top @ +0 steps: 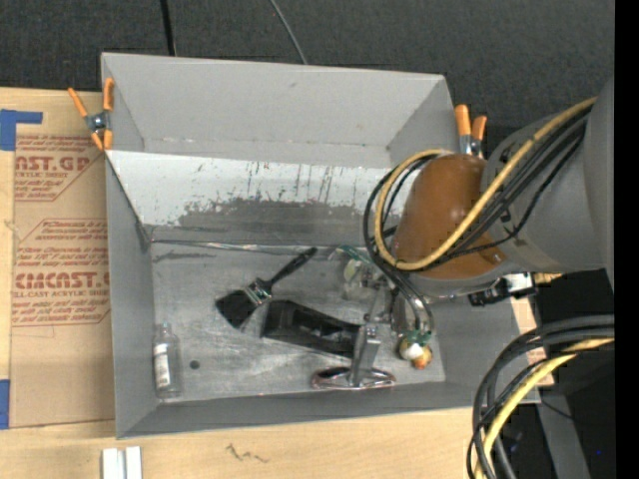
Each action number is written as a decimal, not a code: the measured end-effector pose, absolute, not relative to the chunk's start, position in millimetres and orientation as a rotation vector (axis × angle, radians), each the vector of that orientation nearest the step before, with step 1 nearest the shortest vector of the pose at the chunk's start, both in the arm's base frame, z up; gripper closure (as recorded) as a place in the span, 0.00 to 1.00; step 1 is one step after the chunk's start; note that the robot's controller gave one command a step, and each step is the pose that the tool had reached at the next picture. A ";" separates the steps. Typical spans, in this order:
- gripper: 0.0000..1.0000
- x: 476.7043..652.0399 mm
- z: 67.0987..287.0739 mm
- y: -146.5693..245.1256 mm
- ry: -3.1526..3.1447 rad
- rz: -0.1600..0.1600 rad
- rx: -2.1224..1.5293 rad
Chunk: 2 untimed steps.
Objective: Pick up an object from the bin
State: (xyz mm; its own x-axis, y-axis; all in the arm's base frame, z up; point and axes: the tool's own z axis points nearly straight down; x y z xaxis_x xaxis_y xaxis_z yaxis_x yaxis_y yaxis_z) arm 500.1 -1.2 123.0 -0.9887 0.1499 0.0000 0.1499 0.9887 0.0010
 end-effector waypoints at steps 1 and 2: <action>0.00 493.6 74.7 8.5 3.121 0.001 0.306; 1.00 497.0 74.1 26.2 3.067 0.001 0.547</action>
Offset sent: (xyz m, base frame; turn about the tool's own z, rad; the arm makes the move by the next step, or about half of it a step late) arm -0.0101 0.0289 -0.0530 0.2038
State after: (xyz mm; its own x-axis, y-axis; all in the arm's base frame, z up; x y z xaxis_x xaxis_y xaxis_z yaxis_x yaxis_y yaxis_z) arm 497.0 26.2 74.1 -0.9381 0.3455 -0.0256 0.3455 0.9384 0.0053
